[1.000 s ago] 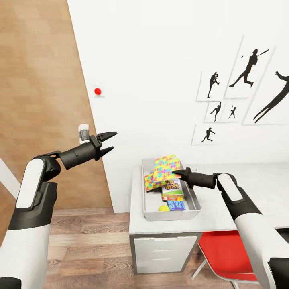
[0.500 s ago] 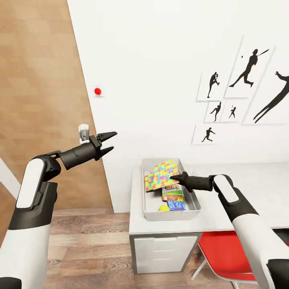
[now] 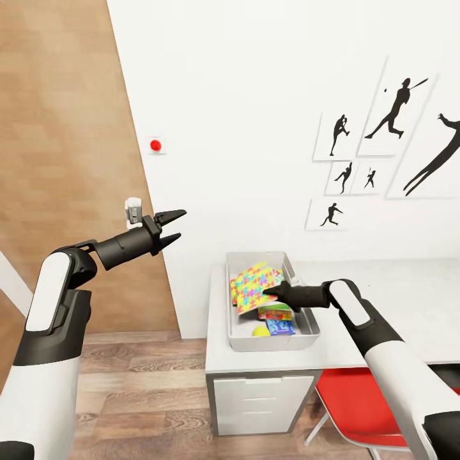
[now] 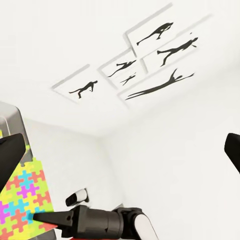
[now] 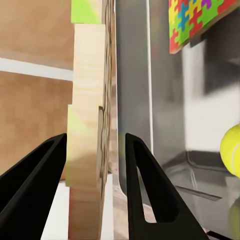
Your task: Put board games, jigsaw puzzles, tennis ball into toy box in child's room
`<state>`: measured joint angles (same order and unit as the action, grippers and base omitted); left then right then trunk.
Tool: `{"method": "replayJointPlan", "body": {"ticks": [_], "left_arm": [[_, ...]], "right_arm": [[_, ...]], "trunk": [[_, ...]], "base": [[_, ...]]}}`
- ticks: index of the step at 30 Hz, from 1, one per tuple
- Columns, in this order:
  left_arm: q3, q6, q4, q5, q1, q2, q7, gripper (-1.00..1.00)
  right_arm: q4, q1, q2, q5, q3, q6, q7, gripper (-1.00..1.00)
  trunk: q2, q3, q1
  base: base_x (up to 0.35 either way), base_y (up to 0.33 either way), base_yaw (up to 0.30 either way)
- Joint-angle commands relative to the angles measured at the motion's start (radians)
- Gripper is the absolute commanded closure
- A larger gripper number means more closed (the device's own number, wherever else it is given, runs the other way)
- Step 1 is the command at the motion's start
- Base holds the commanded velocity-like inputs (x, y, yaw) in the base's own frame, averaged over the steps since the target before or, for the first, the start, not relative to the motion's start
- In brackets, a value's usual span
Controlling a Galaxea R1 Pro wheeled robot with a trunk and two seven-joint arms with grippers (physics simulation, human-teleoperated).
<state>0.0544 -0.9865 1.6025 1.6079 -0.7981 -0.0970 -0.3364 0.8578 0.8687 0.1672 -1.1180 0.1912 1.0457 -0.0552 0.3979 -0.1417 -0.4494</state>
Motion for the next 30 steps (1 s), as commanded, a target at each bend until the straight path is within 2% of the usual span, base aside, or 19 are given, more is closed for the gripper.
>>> {"method": "replayJointPlan", "body": {"ticks": [1,10,30], "left_arm": [[0.001,-0.003,0.001,0.010,-0.001,0.000,-0.010,-1.00],[0.001,-0.003,0.001,0.010,-0.002,0.000,-0.010,-1.00],[0.001,-0.003,0.001,0.010,-0.001,-0.001,-0.010,-1.00]], "right_arm": [[0.000,0.001,0.001,0.004,0.002,0.002,-0.008,1.00],[-0.002,0.001,-0.002,0.004,0.005,0.002,-0.009,1.00],[-0.005,0.001,-0.002,0.005,0.005,0.002,-0.008,1.00]], "trunk": [[0.002,-0.002,-0.001],[0.002,-0.008,-0.001],[0.002,-0.038,-0.001]], "base": [[0.000,0.000,0.000],[0.000,0.000,0.000],[0.000,0.000,0.000]]}}
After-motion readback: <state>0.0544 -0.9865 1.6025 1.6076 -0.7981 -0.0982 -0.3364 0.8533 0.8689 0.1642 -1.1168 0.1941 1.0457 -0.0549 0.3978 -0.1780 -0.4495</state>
